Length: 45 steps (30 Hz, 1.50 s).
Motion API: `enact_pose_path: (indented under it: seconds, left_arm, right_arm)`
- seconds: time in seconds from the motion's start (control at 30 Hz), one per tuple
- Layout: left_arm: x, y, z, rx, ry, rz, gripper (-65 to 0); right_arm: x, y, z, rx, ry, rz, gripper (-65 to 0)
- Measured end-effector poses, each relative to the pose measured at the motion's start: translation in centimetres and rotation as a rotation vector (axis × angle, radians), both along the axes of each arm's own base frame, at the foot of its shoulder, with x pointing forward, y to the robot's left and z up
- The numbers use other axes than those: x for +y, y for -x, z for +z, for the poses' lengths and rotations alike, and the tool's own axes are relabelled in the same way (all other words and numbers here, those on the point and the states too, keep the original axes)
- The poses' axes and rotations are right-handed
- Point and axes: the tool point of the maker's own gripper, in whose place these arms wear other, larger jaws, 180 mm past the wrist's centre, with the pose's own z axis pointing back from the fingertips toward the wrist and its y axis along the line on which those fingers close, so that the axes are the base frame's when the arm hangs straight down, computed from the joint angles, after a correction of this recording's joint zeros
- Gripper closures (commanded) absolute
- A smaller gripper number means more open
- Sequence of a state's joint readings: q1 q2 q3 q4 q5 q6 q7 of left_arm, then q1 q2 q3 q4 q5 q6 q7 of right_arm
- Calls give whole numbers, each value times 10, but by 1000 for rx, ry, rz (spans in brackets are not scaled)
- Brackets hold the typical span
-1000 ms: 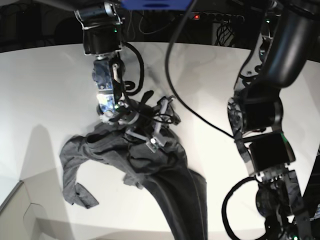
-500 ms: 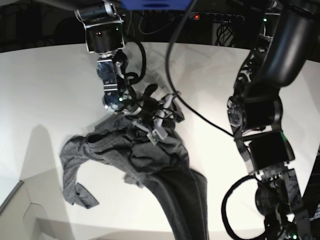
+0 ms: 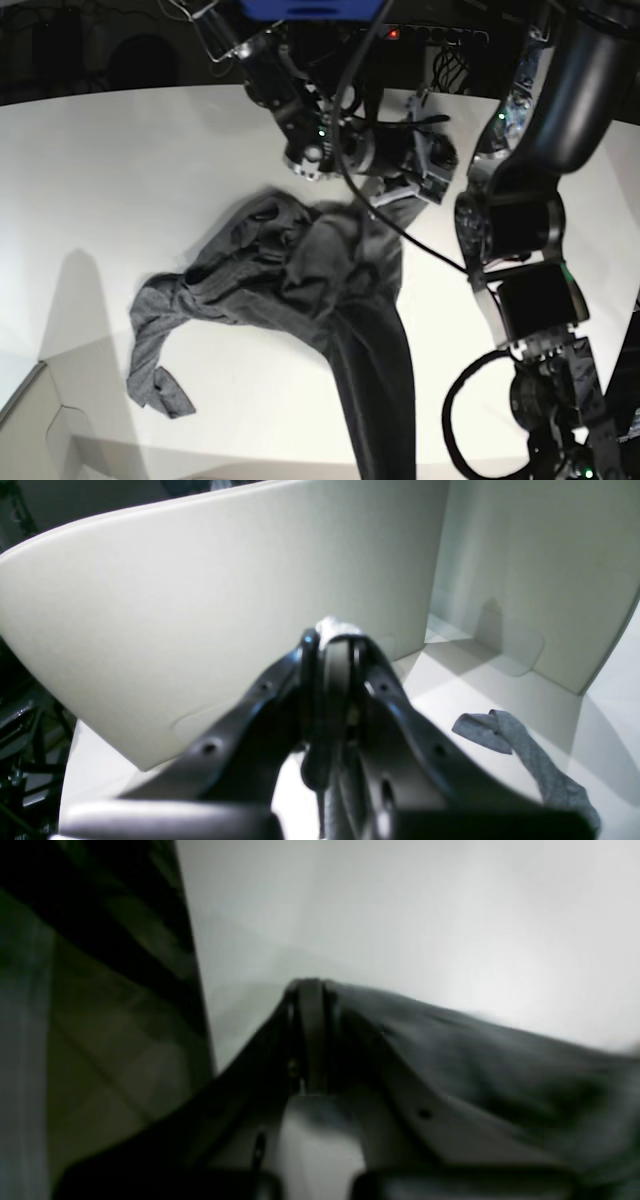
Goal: Layout the t-shirt on the table in an organized manner, then fold the t-shirt properly
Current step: 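Bring the left gripper toward the right gripper and lower the shirt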
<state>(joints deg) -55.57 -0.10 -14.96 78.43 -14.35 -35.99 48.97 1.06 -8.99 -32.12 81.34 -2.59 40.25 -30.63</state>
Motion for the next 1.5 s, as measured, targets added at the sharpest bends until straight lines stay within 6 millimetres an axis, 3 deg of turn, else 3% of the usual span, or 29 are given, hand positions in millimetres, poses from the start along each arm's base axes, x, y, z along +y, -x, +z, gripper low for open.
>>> enact_pose_path:
  seconds: [0.1,0.23,0.33,0.47,0.6,0.7,0.8,0.93,1.07,1.17,1.27,1.37,1.5]
  left_arm:
    - [9,-1,-1,2,-14,19,0]
    - [7,0,-5,9,-10,13,0]
    - [8,-1,-10,20,-14,16,0]
    - [14,3,-8,3,-24,29,0]
    - [24,9,-15,-2,-42,53,0]
    - [36,13,-27,16,-53,76,0]
    - [53,17,-34,21,0,110,0]
    - [78,18,-46,63,34,164,0]
    - [101,22,-55,84,81,214,0]
    - [119,37,-64,79,118,252,0]
    - [137,55,-78,77,114,284,0]
    - [150,75,-102,104,129,303,0]
    - [180,104,-149,195,159,366,0]
  right_arm:
    - [0,13,-9,8,38,32,-16]
    - [9,41,-11,25,40,88,-137]
    - [18,42,-2,14,5,95,-212]
    - [11,28,10,-10,-18,47,-265]
    - [-37,-23,12,-18,-21,-155,-308]
    - [-90,-63,15,-33,-23,-342,-331]
    - [-140,-86,8,-22,-3,-498,-335]
    - [-173,-88,-2,-27,57,-534,-335]
    - [-180,-69,-9,-17,75,-536,-336]
    - [-192,-61,-18,14,87,-562,-336]
    - [-223,-67,-25,25,110,-644,-343]
    - [-239,-69,-30,41,127,-687,-405]
    - [-237,-74,-26,31,118,-688,-451]
